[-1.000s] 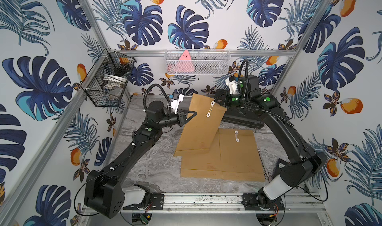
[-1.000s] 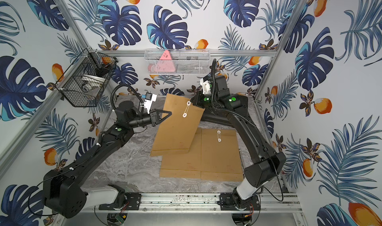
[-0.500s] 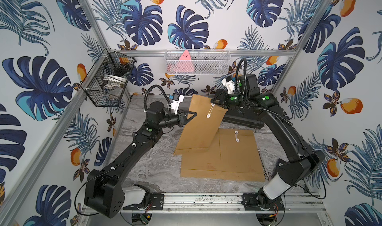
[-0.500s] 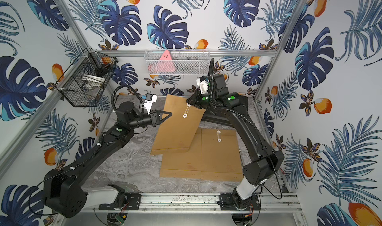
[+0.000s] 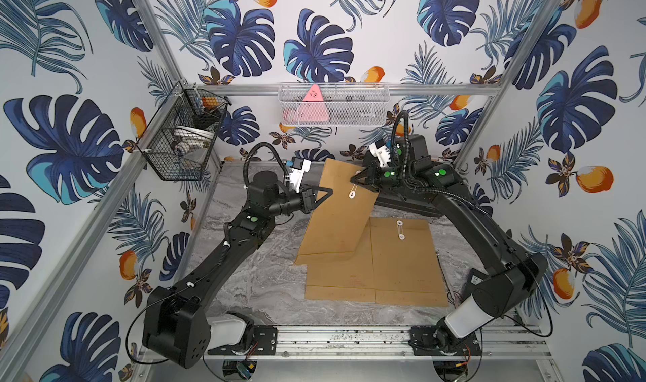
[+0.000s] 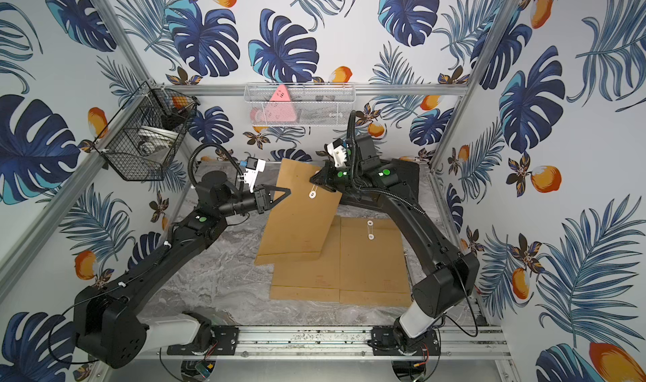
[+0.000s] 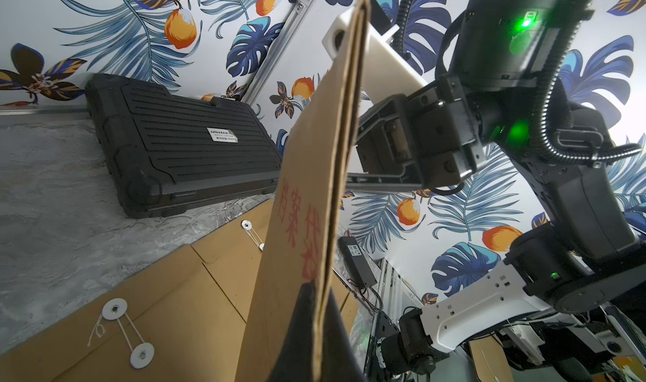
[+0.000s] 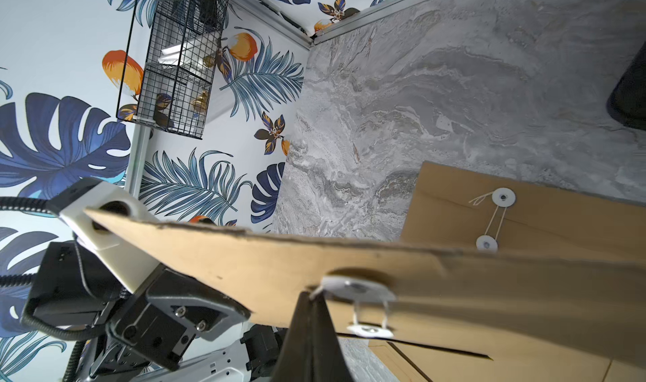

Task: Close the mouth of the file bag
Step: Close the file bag, then place the file bag at the center of the board.

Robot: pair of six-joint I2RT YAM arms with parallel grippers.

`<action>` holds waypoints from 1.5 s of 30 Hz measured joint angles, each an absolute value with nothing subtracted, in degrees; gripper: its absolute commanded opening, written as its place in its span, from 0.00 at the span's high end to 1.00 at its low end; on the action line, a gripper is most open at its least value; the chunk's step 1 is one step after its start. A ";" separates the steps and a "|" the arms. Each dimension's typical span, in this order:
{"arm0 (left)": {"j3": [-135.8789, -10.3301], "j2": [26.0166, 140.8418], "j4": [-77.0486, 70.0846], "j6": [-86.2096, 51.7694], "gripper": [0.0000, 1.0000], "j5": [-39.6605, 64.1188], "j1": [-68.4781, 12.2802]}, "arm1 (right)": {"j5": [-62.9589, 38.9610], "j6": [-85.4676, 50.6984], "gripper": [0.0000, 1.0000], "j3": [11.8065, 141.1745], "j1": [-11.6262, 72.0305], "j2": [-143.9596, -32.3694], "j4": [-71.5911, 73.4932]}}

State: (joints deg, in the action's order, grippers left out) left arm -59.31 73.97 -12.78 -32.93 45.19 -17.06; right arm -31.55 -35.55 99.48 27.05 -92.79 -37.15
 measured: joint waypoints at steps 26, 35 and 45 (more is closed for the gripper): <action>-64.23 72.29 -13.34 -36.29 1.00 43.27 -12.93 | -32.86 -34.92 0.40 79.90 21.47 -82.11 -29.15; -69.69 73.73 -14.11 -44.62 1.00 44.45 -12.86 | -39.97 -37.52 0.28 62.65 18.41 -79.22 -7.86; -73.60 75.85 -15.86 -51.05 1.00 47.75 -11.97 | -48.77 -44.80 0.72 55.83 18.20 -79.31 10.37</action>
